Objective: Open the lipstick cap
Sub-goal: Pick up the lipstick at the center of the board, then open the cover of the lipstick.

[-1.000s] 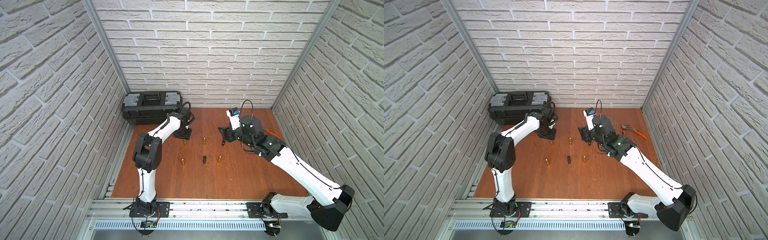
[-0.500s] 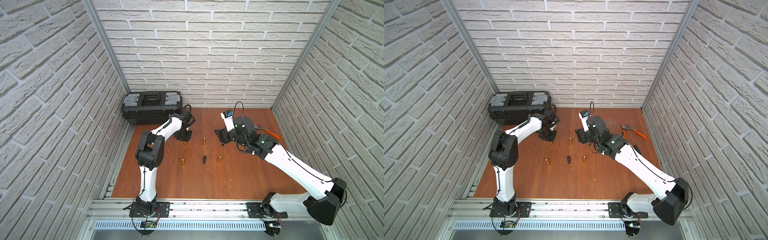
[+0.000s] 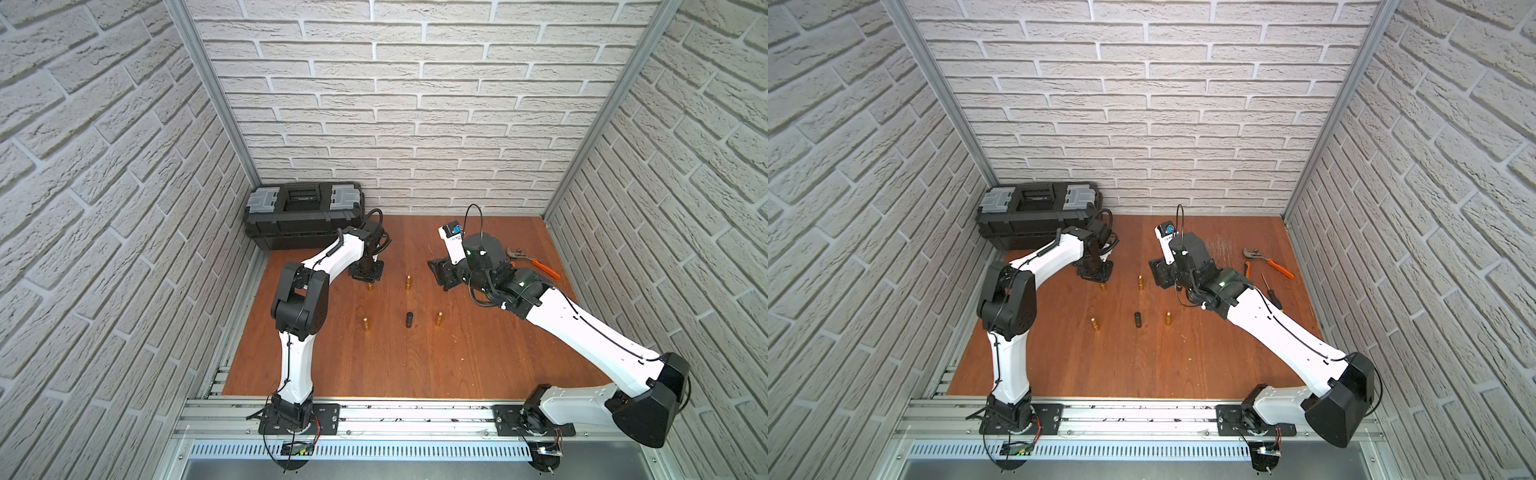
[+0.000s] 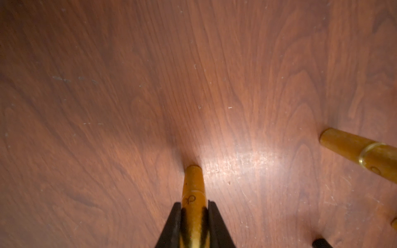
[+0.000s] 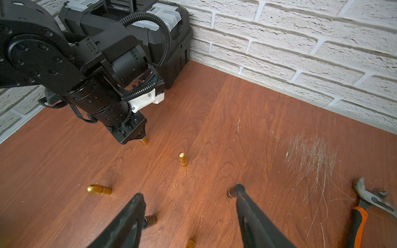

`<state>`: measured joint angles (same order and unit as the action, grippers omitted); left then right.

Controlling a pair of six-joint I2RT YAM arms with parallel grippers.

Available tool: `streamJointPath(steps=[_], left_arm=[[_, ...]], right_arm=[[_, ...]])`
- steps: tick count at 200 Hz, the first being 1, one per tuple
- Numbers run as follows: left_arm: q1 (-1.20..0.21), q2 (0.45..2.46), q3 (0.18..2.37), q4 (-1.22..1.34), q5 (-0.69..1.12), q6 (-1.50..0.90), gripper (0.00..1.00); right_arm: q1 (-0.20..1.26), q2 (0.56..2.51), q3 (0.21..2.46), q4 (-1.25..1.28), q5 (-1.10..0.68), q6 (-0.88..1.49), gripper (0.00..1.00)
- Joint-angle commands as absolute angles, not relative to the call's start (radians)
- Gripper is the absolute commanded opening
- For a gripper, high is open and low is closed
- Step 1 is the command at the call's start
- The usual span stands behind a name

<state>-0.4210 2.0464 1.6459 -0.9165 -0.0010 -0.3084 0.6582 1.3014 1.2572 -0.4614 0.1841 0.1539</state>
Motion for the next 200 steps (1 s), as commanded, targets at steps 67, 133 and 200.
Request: streamJointPath(steps=[67,133,200], left_arm=[[-0.344,1.821,1.817,-1.216,0.284,-0.307,0.06],[-0.278,1.602,1.709,-1.203,0.628,-0.414,0.05],[-0.273,1.500,1.599,-1.111,0.732,-0.480,0.06]], right_arm=[[0.707,1.357,1.260,-0.401,-0.015,0.046,0.68],[0.778,1.515,1.464,-0.491,-0.205,-0.065,0.65],[0.799,1.636,1.580,-0.541,-0.247,-0.112,0.55]])
